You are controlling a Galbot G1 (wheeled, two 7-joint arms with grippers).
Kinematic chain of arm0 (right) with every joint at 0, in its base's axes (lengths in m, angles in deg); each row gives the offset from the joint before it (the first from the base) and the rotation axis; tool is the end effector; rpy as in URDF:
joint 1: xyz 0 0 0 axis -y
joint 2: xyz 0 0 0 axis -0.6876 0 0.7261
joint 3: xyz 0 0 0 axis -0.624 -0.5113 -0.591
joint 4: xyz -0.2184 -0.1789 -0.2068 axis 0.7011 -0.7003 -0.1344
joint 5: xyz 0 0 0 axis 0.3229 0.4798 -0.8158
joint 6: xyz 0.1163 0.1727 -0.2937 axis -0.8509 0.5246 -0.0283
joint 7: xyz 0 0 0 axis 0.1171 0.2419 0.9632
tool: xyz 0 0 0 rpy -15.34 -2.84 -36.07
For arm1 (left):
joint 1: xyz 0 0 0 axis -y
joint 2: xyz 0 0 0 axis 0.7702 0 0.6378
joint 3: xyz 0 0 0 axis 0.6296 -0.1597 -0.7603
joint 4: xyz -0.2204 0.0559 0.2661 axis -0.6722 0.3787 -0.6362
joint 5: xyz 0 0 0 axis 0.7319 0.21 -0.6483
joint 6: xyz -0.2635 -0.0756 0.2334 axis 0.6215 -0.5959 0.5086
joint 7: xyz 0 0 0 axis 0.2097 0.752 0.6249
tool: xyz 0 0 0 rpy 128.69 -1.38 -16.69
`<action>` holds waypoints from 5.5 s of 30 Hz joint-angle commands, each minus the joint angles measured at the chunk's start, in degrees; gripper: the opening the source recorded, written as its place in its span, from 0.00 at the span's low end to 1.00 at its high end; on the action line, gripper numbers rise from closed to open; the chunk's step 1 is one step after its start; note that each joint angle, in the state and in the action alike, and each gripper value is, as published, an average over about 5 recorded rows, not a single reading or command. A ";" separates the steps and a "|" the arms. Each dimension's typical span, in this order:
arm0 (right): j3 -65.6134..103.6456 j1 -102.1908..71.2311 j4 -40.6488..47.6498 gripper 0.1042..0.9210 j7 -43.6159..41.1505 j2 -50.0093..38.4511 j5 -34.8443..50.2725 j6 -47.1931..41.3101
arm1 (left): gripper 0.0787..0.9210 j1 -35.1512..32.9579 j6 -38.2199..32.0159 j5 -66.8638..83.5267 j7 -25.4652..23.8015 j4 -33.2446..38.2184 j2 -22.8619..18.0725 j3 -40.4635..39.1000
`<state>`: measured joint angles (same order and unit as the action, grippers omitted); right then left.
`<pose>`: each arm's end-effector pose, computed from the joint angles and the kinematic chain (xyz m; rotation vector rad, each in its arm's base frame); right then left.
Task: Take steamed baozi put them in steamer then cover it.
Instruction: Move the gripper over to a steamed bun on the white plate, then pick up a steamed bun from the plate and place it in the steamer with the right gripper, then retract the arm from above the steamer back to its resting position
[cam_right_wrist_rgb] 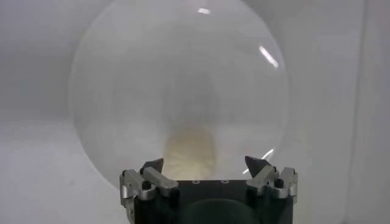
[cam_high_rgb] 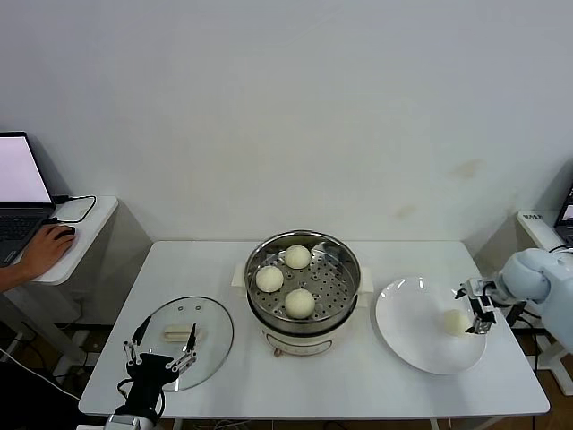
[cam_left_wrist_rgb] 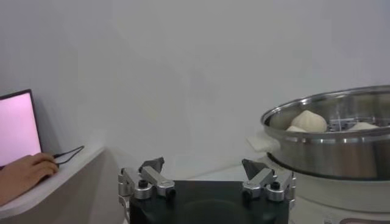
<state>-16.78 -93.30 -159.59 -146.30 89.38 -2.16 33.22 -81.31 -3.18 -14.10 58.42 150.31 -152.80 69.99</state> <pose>0.4605 -0.2654 -0.2214 1.0698 -1.3945 1.4048 0.1329 0.0529 -0.2812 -0.0515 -3.0225 -0.4084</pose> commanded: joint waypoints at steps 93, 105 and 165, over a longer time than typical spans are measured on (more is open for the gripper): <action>-39.94 42.45 -18.37 0.87 16.97 19.42 41.79 -35.25 | 0.88 0.92 -0.29 1.26 -0.33 0.78 -0.42 1.01; -19.28 19.98 -37.24 0.88 48.24 -2.93 48.67 -23.01 | 0.88 1.48 -0.39 1.34 -0.32 0.22 -0.39 0.68; 76.68 -70.56 -28.69 0.88 52.36 54.30 23.43 25.99 | 0.88 14.19 -13.57 -78.71 13.43 -35.43 5.78 1.93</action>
<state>58.41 -162.82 -189.49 -94.21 142.39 21.25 58.34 -72.69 -15.93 -87.43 71.26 120.44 -149.06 73.44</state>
